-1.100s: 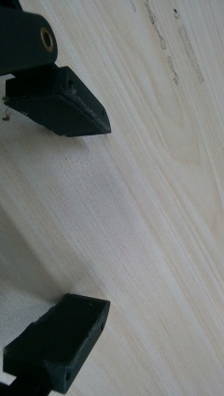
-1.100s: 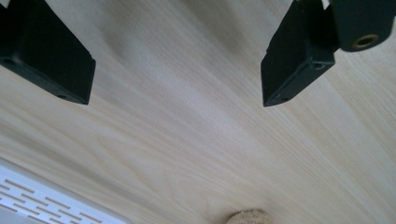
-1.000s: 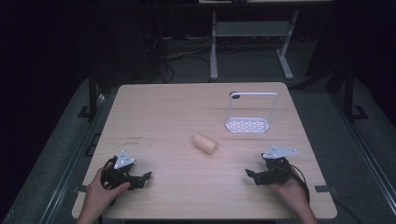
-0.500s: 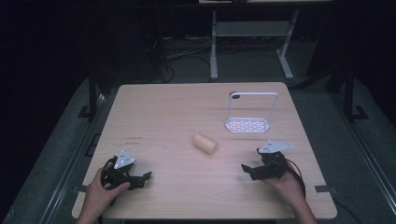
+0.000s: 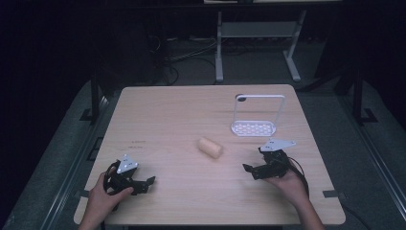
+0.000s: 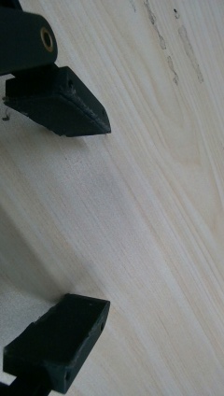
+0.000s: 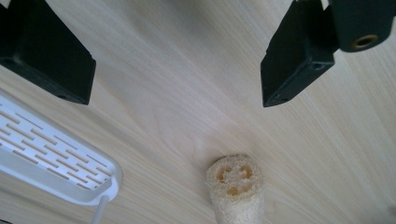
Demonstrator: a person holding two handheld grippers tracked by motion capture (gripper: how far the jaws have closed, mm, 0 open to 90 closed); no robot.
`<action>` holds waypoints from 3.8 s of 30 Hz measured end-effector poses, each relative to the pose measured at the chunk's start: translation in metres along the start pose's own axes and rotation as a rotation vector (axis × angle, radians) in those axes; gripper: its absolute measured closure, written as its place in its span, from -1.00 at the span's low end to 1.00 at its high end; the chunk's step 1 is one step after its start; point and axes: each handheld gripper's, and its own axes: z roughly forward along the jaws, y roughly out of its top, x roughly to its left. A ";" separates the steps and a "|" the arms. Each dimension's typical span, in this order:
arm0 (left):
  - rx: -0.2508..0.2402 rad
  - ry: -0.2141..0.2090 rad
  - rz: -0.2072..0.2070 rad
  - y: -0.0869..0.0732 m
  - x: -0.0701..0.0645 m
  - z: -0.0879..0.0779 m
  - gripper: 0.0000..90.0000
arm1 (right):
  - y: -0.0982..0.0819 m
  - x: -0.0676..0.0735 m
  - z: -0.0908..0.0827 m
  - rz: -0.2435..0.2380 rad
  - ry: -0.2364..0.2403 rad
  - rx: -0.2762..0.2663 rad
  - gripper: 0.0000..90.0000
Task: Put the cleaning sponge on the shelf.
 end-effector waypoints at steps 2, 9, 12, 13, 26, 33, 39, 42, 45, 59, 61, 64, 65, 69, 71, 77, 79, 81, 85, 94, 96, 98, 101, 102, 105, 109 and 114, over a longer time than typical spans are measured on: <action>0.000 0.000 0.000 0.000 0.000 0.000 -0.72 | 0.004 0.000 0.001 -0.003 -0.001 -0.001 -0.78; 0.000 0.000 0.000 0.000 0.000 0.000 -0.72 | 0.012 0.000 0.004 -0.010 0.005 -0.009 -0.78; 0.000 -0.001 0.000 0.000 0.000 0.000 -0.72 | 0.014 0.000 0.005 -0.011 0.007 -0.011 -0.78; 0.000 0.000 0.001 0.000 0.000 0.000 -0.72 | 0.016 0.000 0.005 -0.014 0.009 -0.014 -0.78; 0.000 0.000 0.000 0.000 0.000 0.000 -0.72 | 0.029 0.001 0.012 -0.017 0.032 -0.017 -0.80; 0.000 0.000 0.000 0.000 0.000 0.000 -0.72 | 0.038 0.002 0.017 -0.026 0.046 -0.018 -0.81; 0.000 0.000 0.000 0.000 0.000 0.000 -0.72 | 0.046 0.005 0.024 -0.038 0.057 -0.020 -0.81; 0.002 -0.001 0.000 0.000 0.000 0.000 -0.72 | 0.049 0.006 0.027 -0.040 0.061 -0.021 -0.81; 0.001 -0.001 0.000 0.000 0.000 0.000 -0.72 | 0.055 0.007 0.031 -0.045 0.063 -0.021 -0.81; 0.003 -0.001 0.000 0.000 0.000 0.000 -0.72 | 0.070 0.013 0.047 -0.055 0.086 -0.017 -0.81; 0.004 0.000 0.000 0.000 0.000 0.000 -0.72 | 0.072 0.014 0.050 -0.061 0.090 -0.016 -0.81; 0.001 0.000 -0.001 0.000 0.000 0.000 -0.72 | 0.074 0.016 0.054 -0.061 0.095 -0.014 -0.81; 0.002 -0.001 -0.001 0.000 0.000 0.000 -0.72 | 0.075 0.016 0.055 -0.062 0.098 -0.014 -0.81; 0.002 -0.001 -0.001 0.000 0.000 0.000 -0.72 | 0.079 0.019 0.060 -0.063 0.103 -0.012 -0.81; 0.002 -0.001 -0.001 0.000 0.000 0.000 -0.72 | 0.081 0.019 0.063 -0.064 0.105 -0.011 -0.81; 0.002 -0.001 -0.002 0.000 0.000 0.000 -0.72 | 0.085 0.022 0.072 -0.067 0.116 0.001 -0.81; 0.002 -0.001 -0.001 0.000 0.000 0.000 -0.72 | 0.085 0.024 0.076 -0.071 0.126 0.015 -0.81; 0.003 -0.001 -0.001 0.000 0.000 0.000 -0.72 | 0.085 0.025 0.081 -0.077 0.129 0.023 -0.81; 0.003 -0.001 -0.001 0.000 0.000 0.000 -0.72 | 0.084 0.028 0.088 -0.081 0.127 0.034 -0.81; 0.002 -0.001 -0.001 0.000 0.000 0.000 -0.72 | 0.085 0.031 0.105 -0.090 0.137 0.056 -0.80; 0.001 -0.001 -0.002 0.000 0.000 0.000 -0.72 | 0.084 0.031 0.109 -0.084 0.142 0.063 -0.80; 0.002 -0.001 -0.001 0.000 0.000 0.000 -0.72 | 0.084 0.033 0.113 -0.084 0.144 0.073 -0.80; 0.002 -0.001 -0.002 0.000 0.000 0.000 -0.72 | 0.083 0.033 0.118 -0.093 0.141 0.083 -0.80; 0.002 -0.001 -0.001 0.000 0.000 0.000 -0.72 | 0.083 0.034 0.119 -0.094 0.139 0.089 -0.80; 0.002 -0.001 -0.001 0.000 0.000 0.000 -0.72 | 0.081 0.034 0.125 -0.097 0.137 0.095 -0.79; 0.003 -0.001 -0.001 0.000 0.000 0.000 -0.72 | 0.080 0.034 0.127 -0.092 0.137 0.090 -0.71; 0.002 -0.001 -0.001 0.000 0.000 0.000 -0.72 | 0.079 0.033 0.128 -0.091 0.139 0.094 -0.69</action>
